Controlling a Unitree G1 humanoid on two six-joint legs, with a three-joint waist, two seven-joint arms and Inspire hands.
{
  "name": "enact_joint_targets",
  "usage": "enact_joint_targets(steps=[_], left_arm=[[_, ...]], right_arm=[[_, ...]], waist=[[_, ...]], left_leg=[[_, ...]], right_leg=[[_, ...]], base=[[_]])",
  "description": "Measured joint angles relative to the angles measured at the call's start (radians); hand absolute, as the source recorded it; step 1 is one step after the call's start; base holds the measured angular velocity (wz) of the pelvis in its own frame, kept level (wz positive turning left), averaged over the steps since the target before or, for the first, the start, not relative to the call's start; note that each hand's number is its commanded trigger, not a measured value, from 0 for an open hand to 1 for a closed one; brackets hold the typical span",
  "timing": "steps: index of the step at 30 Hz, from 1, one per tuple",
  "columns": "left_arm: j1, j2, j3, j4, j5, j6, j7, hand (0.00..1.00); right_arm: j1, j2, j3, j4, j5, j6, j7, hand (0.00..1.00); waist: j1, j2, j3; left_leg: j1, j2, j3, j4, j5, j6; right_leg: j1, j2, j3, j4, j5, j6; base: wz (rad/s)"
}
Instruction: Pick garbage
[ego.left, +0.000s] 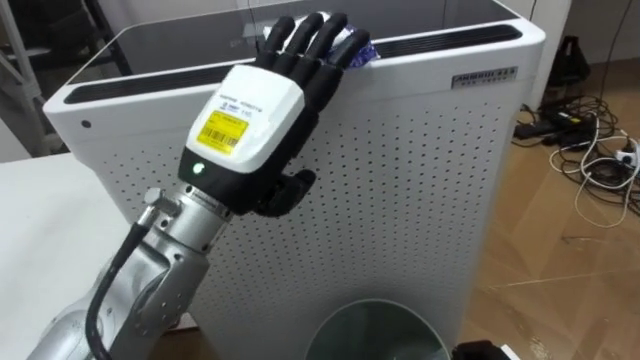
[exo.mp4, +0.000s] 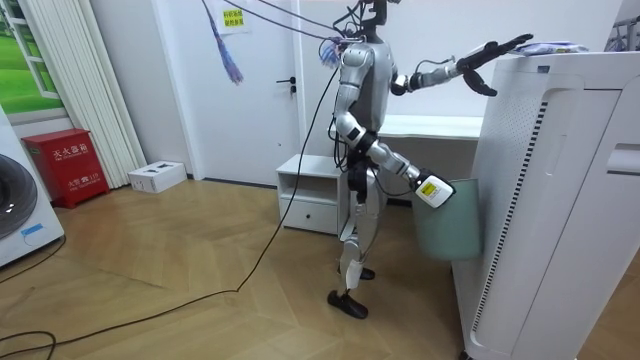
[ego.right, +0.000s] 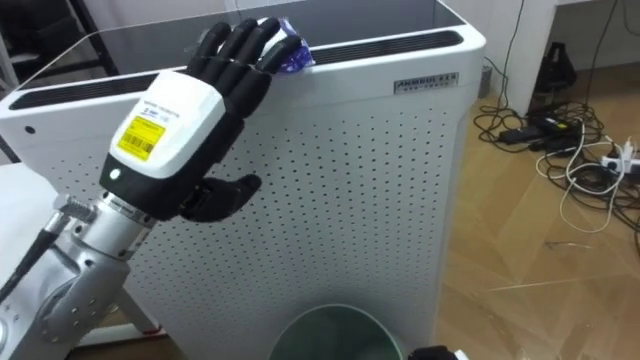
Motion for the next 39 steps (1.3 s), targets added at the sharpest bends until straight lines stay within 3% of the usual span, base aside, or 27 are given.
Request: enact_joint_targets(steps=[5,11,15,22,28,34,39], left_arm=[[-0.062,0.024,0.002,-0.001,-0.032,0.013,-0.048,0.00],[-0.164,0.079,0.019,-0.015,-0.068,0.015,-0.069,0.00],[-0.164,0.083,0.039,-0.025,-0.072,0.016,-0.095,0.00],[-0.164,0.136,0.051,-0.014,-0.149,0.016,-0.139,0.00],[-0.164,0.136,0.051,0.000,-0.148,0.016,-0.142,0.00],[-0.164,0.136,0.081,0.013,-0.174,0.017,-0.202,0.00],[-0.164,0.136,0.082,0.038,-0.184,0.048,-0.249,0.00]], right_arm=[[-0.001,-0.009,-0.003,0.000,0.003,0.001,0.004,1.00],[-0.004,-0.020,-0.005,0.000,0.002,0.007,0.005,1.00],[-0.004,-0.021,-0.005,0.000,-0.001,0.013,-0.001,1.00],[-0.004,-0.031,-0.005,0.000,-0.010,0.018,-0.002,1.00],[-0.005,-0.031,-0.005,0.000,-0.042,0.018,0.002,1.00],[-0.006,-0.030,-0.013,0.000,-0.043,0.020,0.009,1.00],[-0.006,-0.029,-0.029,0.000,-0.043,0.021,0.025,1.00]], waist=[[0.014,0.024,-0.0026],[0.024,0.022,-0.0019],[0.036,0.022,-0.0017],[0.044,0.022,-0.0015],[0.042,0.031,-0.0012],[0.038,0.040,-0.0012],[0.037,0.039,-0.0005]], left_leg=[[0.001,0.002,0.000,-0.006,0.001,0.002],[0.001,0.001,-0.001,-0.006,0.002,0.001],[0.002,0.001,-0.002,-0.004,0.002,0.001],[0.000,0.000,-0.003,0.009,0.002,0.001],[-0.003,0.001,-0.003,0.009,0.001,0.002],[-0.002,0.001,0.003,0.004,0.001,0.002],[0.000,0.001,0.007,0.003,0.002,0.002]], right_leg=[[-0.005,0.002,0.002,0.005,0.000,0.000],[-0.004,0.000,0.001,0.005,0.000,0.000],[-0.003,0.000,0.002,0.005,0.000,0.000],[0.001,-0.001,0.001,0.007,0.000,0.000],[0.001,0.000,0.000,0.010,0.000,0.000],[-0.002,0.000,0.002,0.008,0.000,0.000],[-0.004,-0.001,0.003,0.007,0.000,0.000]], base=[[-0.01],[0.00],[0.01],[0.01],[0.00],[0.00],[0.00]])
